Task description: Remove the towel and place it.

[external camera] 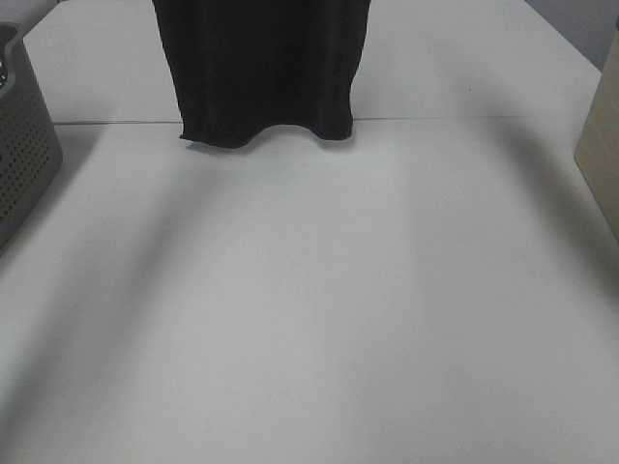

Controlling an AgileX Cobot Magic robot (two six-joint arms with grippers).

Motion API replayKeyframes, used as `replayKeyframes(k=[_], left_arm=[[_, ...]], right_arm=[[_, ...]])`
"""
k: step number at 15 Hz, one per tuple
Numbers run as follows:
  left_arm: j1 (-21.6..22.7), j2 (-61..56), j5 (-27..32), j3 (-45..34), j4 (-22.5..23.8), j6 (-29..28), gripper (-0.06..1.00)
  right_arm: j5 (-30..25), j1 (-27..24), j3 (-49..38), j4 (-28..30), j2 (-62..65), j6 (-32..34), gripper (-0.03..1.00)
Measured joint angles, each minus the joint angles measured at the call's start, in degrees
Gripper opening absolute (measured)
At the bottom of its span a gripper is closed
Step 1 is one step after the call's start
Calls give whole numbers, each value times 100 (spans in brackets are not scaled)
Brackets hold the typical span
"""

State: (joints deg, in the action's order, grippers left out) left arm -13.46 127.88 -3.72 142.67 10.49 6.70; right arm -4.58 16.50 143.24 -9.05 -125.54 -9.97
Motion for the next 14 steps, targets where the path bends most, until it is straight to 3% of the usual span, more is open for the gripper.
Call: replayKeyframes(k=[14], left_arm=[[40,46,-109,6,212,132,0]], right_arm=[[-206,0,0,0,-57,0,1]])
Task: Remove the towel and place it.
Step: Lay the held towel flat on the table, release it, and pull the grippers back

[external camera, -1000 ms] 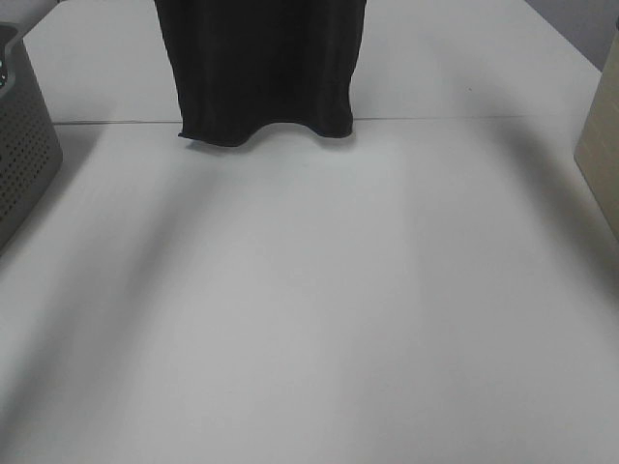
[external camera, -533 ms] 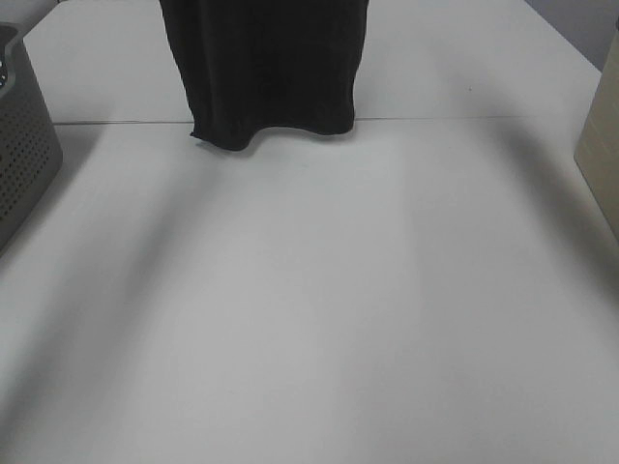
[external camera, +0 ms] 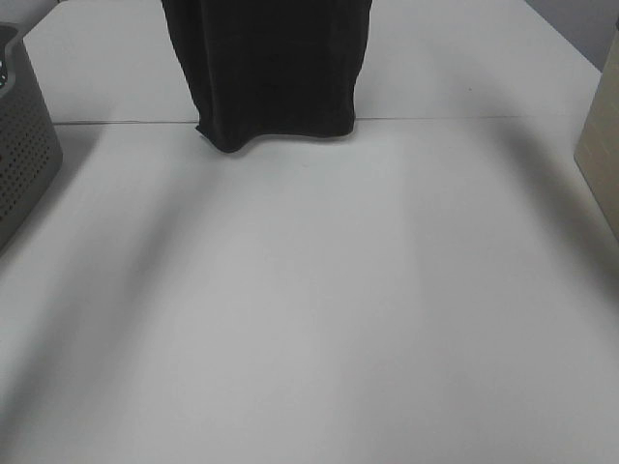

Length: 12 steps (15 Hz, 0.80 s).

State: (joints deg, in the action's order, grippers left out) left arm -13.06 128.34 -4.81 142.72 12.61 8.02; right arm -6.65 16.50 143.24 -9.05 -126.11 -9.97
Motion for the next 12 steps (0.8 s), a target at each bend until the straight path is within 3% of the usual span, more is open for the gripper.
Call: replayKeyframes(k=[3,6,10,12], left_arm=[[6,0,40,0,23,6,0],[6,0,745,0,23,6,0],[0,-241,2733,0,-241,6,0],[-11,-579,4051,0,-550,46,0]], right_arm=[[-63,0,0,-69,0,0,1],[-613,0,0,-166,0,0,1],[-2200,0,0,-304,63,0,1],[-3146,0,0,-355,275,0,1]])
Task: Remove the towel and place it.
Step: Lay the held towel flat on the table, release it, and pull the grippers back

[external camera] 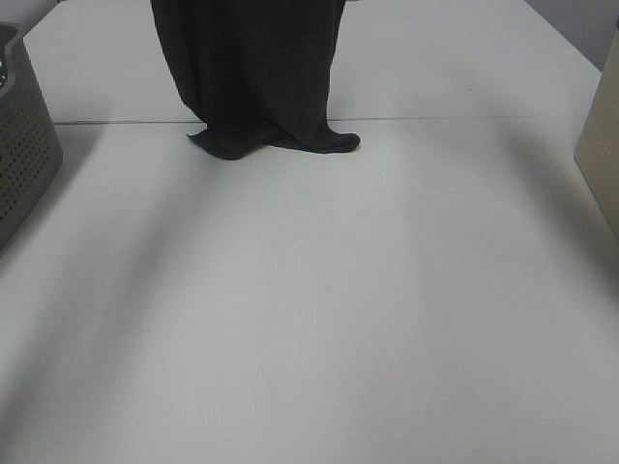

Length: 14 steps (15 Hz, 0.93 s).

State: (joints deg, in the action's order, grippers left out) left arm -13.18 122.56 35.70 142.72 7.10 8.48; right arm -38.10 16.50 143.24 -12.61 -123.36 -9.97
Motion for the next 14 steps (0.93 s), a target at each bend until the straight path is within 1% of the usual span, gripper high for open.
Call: replayKeyframes(k=[2,3,4,5,6,7,8,11,12,13,14], left_arm=[[-29,-367,1215,6,-269,109,0],[-46,-527,1719,6,-384,132,0],[-46,-607,1971,6,-441,132,0],[-46,-773,2624,6,-653,132,0],[-46,-819,2773,6,-710,132,0],[-46,-882,3077,6,-837,126,0],[-46,-928,3272,6,-968,115,0],[-46,-1060,3317,-138,-1129,-132,0],[-46,-1175,3317,-361,-1169,-172,0],[-86,-1633,3317,-1283,-1232,-223,0],[-115,-1896,3312,-1770,-1261,-258,0]], right_arm=[[-871,0,0,-103,286,0,1],[-1060,0,6,-115,361,6,1],[-1547,0,6,-143,521,11,1],[-2034,0,6,-195,653,17,1],[-2452,0,6,-246,768,23,1],[-2807,-6,6,-275,894,29,1],[-3048,-6,6,-281,991,29,1],[-3163,-6,-29,-372,1163,178,1],[-3163,-6,-160,-390,1243,195,1],[-3163,-6,-802,-487,1604,195,1],[-3168,-6,-1261,-556,1862,195,1]])
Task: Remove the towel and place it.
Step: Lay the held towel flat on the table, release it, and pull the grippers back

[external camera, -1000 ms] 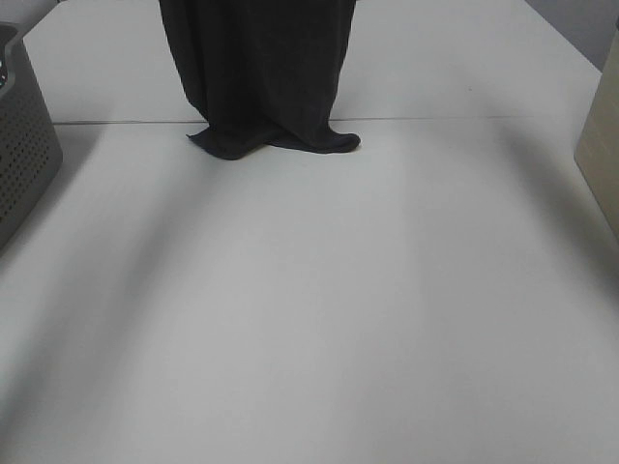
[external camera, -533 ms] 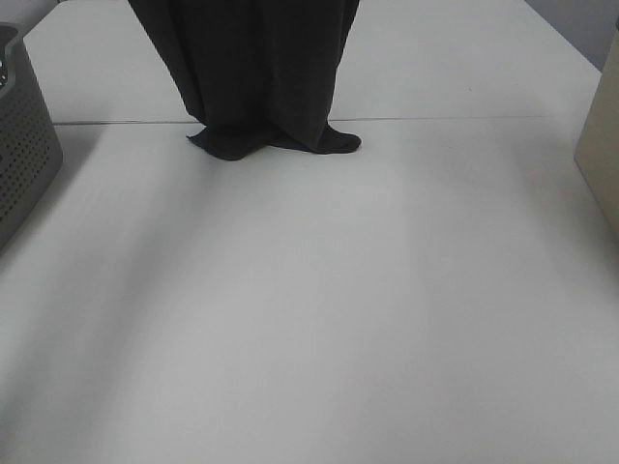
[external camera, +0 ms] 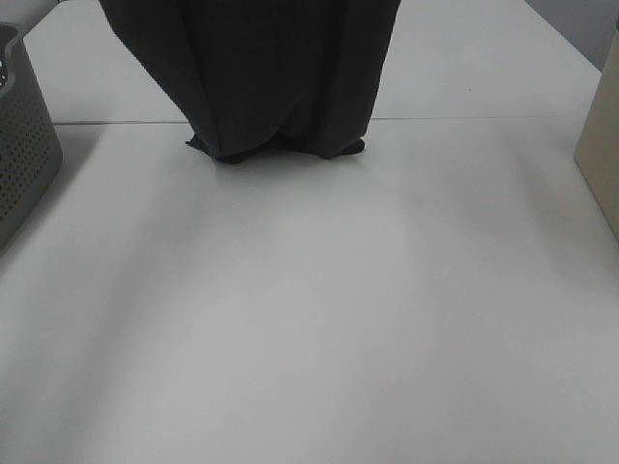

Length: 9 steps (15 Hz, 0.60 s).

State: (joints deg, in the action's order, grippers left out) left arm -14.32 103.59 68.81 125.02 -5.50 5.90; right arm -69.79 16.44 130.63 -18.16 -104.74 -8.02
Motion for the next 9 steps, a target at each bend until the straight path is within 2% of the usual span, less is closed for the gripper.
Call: replayKeyframes(k=[4,9], left_arm=[[-52,-1255,-17,-1765,-252,-63,0],[-74,-2790,-172,-3976,-613,-435,0]], right_arm=[[0,11,-2017,-264,1266,0,1],[17,57,-3827,-493,2527,0,1]])
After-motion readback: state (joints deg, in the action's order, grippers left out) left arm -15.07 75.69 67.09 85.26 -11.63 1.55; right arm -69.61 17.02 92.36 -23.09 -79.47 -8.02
